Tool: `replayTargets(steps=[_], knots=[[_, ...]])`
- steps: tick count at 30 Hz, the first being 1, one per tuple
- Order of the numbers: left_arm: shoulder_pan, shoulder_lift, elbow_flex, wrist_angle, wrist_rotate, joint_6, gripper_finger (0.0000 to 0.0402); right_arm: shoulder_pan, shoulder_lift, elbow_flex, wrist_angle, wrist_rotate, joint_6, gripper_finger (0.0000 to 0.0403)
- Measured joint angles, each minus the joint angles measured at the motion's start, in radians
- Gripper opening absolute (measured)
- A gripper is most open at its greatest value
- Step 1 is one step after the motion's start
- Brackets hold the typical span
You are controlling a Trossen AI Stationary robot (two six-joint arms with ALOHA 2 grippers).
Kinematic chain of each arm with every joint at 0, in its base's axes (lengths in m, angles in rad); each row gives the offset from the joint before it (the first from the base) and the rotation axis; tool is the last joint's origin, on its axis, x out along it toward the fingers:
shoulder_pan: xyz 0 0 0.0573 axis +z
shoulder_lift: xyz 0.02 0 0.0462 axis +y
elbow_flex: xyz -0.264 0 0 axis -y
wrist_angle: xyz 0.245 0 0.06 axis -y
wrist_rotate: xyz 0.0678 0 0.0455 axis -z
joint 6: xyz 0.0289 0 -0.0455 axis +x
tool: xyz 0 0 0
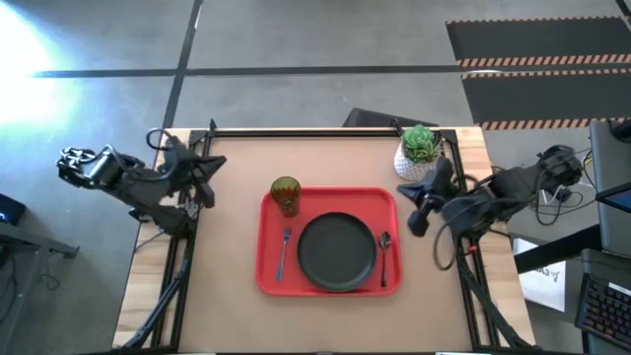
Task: Pick and place plate/cup/fork/spoon on tray
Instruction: Adjust the set up tray
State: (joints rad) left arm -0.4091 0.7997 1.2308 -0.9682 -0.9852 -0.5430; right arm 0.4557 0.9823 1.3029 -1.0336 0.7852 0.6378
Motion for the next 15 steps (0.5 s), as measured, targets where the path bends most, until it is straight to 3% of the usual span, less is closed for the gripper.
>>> replayTargets(steps=[5, 12, 15], knots=[[0.0, -0.051, 0.0, -0.118, -0.001, -0.041, 0.0, 0.0, -0.111, 0.0, -0.001, 0.02, -0.01, 0.0009], [0.0, -0.083, -0.002, -0.412, 0.013, -0.308, 0.0, 0.0, -0.202, -0.02, -0.013, -0.005, 0.02, 0.0009], [0.0, -0.082, -0.014, -0.526, 0.069, -0.429, 0.0, 0.0, -0.229, -0.049, -0.079, -0.041, 0.128, 0.0009]])
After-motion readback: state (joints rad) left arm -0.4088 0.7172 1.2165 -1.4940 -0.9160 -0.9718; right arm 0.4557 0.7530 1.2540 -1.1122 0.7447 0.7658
